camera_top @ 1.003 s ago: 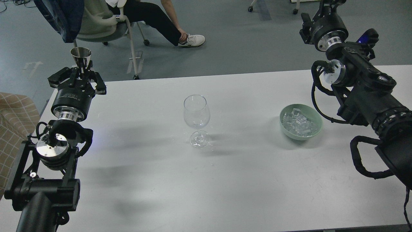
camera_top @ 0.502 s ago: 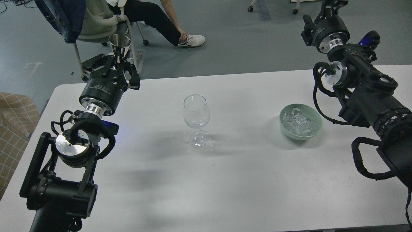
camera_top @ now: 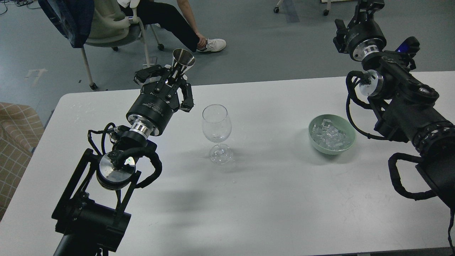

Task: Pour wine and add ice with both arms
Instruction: 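Lift the jigger with the left gripper and carry it toward the wine glass, then tilt the jigger over the wine glass rim with the left gripper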

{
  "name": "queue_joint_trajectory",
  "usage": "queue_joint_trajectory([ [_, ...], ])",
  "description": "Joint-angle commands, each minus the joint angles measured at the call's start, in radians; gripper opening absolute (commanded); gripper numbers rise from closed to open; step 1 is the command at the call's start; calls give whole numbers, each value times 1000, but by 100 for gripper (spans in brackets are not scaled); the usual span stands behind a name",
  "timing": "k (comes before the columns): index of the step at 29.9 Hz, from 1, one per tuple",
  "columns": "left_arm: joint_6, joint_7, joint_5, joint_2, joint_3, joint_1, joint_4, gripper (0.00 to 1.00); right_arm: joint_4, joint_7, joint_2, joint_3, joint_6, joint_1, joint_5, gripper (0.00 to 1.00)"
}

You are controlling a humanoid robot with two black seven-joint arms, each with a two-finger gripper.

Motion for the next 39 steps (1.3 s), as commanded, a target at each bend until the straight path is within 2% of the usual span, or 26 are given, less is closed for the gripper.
queue_joint_trajectory([
  [1, -25, 2, 46, 6, 12, 4, 7, 11, 0, 0, 0, 0, 0, 0, 0, 100],
  [3, -58, 3, 65, 8, 12, 20, 4, 11, 0, 0, 0, 0, 0, 0, 2, 100],
  [14, -74, -3, 144, 23, 33, 34, 7, 12, 0, 0, 2, 0, 0, 0, 0, 100],
  [20, -146, -9, 206, 25, 32, 55, 53, 12, 0, 0, 2, 0, 0, -2, 0, 100],
  [39, -206, -26, 275, 40, 33, 69, 105, 12, -2, 0, 2, 0, 0, 0, 0, 100],
])
